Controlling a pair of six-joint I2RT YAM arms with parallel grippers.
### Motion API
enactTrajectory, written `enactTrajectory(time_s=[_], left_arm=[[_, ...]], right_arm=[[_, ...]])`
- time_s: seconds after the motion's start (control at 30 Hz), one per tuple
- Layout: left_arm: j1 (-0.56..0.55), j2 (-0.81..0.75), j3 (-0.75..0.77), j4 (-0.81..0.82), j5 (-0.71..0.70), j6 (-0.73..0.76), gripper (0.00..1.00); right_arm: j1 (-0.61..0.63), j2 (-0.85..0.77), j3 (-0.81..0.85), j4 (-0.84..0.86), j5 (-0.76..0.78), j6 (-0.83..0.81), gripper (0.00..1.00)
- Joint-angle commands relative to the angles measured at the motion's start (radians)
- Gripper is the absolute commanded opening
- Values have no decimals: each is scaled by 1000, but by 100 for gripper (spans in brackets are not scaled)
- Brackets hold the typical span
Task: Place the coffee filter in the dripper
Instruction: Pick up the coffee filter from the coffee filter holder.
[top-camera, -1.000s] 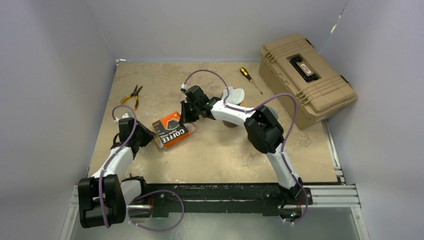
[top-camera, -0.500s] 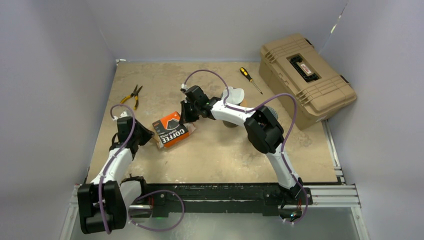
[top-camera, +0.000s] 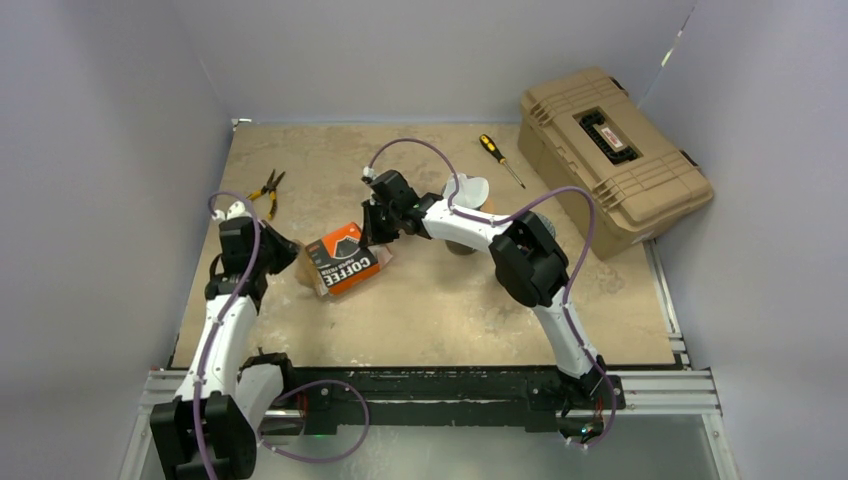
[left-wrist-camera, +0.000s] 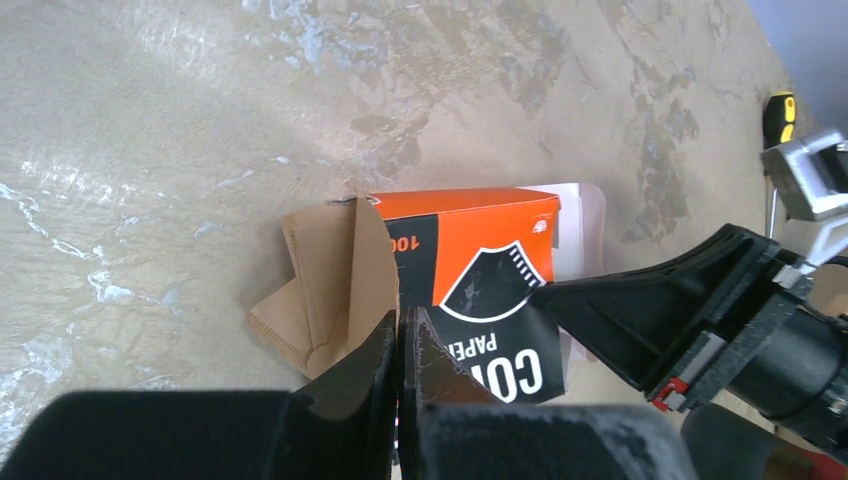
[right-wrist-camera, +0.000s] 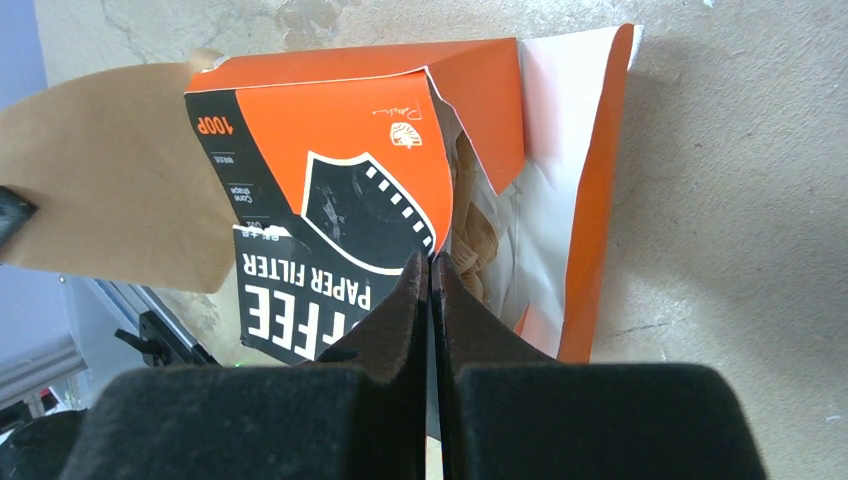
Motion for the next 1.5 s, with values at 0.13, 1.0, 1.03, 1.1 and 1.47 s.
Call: enactTrajectory(time_s=[0.13,1.0,1.03,1.1,1.47], left_arm=[[-4,-60,196,-135,5,99,0],[-5,-126,337,-55,280,310,0],[-4,-125,336,-43,300,309,0],[-5,-122,332,-15,345,309,0],[-227,-51,327,150,451,258,0]], right_arm=[[-10,-87,-5,-42,38,-43,24],[30,-337,200,-23,-35,-164,95],[30,-358,207,-29,-29,-171,95],[30,-407,218,-40,-16,-186,95],[-54,-644,185,-106,-18,-248,99]])
